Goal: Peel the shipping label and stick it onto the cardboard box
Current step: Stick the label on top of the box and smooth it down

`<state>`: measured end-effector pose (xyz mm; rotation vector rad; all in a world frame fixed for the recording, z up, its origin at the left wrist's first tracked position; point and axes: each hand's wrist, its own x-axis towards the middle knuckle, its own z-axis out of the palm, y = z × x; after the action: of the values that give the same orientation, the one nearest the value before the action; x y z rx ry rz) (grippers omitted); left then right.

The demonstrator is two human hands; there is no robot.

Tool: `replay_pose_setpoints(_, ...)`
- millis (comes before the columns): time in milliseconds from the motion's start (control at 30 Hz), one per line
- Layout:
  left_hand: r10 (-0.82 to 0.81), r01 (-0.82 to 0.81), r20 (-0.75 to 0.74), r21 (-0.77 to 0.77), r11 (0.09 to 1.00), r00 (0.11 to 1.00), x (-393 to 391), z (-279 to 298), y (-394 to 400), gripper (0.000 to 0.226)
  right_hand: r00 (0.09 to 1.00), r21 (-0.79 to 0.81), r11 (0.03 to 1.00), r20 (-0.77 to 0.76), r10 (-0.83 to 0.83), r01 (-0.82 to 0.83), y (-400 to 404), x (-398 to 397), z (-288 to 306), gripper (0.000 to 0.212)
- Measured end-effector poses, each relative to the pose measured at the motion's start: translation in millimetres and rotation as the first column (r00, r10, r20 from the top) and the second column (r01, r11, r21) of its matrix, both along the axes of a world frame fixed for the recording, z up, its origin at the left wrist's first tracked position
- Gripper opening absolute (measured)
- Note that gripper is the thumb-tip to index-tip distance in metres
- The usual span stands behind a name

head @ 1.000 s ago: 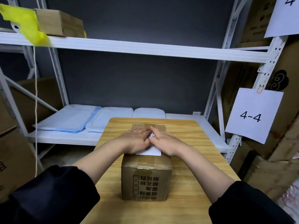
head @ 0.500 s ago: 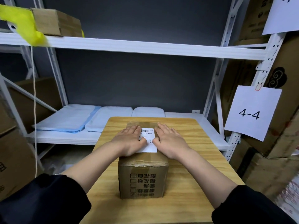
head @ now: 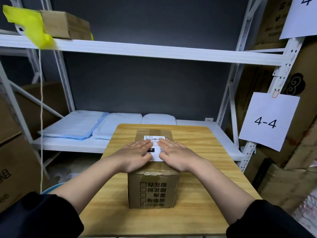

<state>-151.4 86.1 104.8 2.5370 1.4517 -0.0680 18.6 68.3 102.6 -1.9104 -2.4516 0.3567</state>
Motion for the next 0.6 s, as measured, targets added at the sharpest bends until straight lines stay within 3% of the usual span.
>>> replay_pose_setpoints(300,0.094,-0.096,0.025,0.061,0.994,0.995,-14,1,-3,0.062,0.996,0.111,0.990,0.000,-0.085,0.085,-7,6,-1,0.060)
replay_pose_setpoints(467,-0.049,0.049,0.016,0.053,0.997,0.999,-1,1,-17,0.058,0.997,0.078,0.994,-0.010,0.077,-0.076,-18,-1,0,0.056)
replay_pose_setpoints(600,-0.053,0.053,0.005,0.053,0.997,0.999,-2,-4,-17,0.057,0.997,0.069,0.995,0.003,0.071,-0.071,-19,-1,-3,0.057)
